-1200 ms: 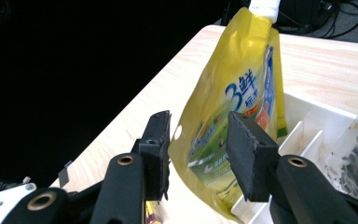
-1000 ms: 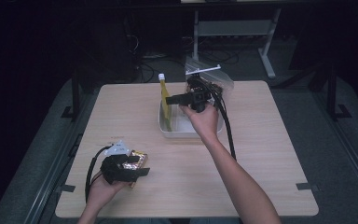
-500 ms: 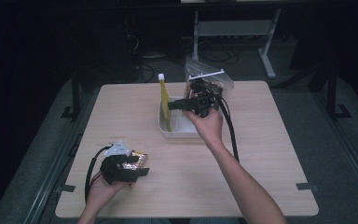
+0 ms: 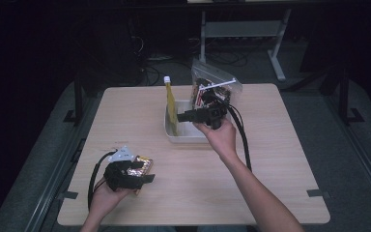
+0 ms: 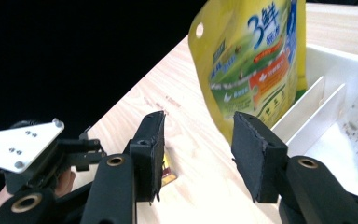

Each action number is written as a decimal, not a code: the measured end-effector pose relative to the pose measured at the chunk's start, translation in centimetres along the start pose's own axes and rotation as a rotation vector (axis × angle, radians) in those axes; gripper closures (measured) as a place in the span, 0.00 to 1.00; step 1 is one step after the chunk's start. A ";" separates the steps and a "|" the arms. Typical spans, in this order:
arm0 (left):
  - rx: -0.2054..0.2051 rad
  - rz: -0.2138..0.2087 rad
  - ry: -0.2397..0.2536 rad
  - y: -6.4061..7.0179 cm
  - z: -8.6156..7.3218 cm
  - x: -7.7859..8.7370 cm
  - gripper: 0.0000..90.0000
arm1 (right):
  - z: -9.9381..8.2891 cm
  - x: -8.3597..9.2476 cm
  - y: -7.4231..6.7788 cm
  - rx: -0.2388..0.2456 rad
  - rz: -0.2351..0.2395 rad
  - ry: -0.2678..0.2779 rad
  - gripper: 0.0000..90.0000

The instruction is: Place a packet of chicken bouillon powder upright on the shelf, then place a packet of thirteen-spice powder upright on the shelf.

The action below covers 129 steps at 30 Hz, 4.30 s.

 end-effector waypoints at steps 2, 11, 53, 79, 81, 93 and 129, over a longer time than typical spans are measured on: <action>0.002 0.005 0.002 -0.1 0.0 0.1 0.32 | -0.4 0.0 0.0 -0.001 0.003 -0.007 0.59; 0.009 0.036 0.000 -0.6 -0.2 0.5 0.30 | -3.0 -0.1 -0.1 0.005 0.024 -0.045 0.57; 0.037 0.242 -0.145 -2.7 -3.2 -0.6 0.26 | -8.9 -1.1 0.3 0.000 0.064 -0.118 0.52; -0.010 0.226 -0.192 -1.5 -2.3 -1.9 0.35 | -9.3 -2.0 0.1 -0.013 0.087 -0.196 0.42; -0.030 0.207 -0.177 -0.9 -1.9 -2.1 0.35 | -9.4 -2.1 0.0 -0.020 0.095 -0.207 0.42; -0.070 0.148 -0.122 1.4 -0.5 -2.7 0.35 | -9.6 -2.6 0.2 -0.040 0.110 -0.242 0.40; -0.165 0.063 -0.006 5.2 2.1 -3.4 0.36 | -10.8 -5.1 0.2 -0.137 0.242 -0.338 0.57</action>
Point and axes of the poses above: each handheld gripper's, and its own axes: x roughly backward along the jaws, z roughly out of its top, y roughly to its right, the point moved 6 cm from there along -x, roughly forward along the jaws
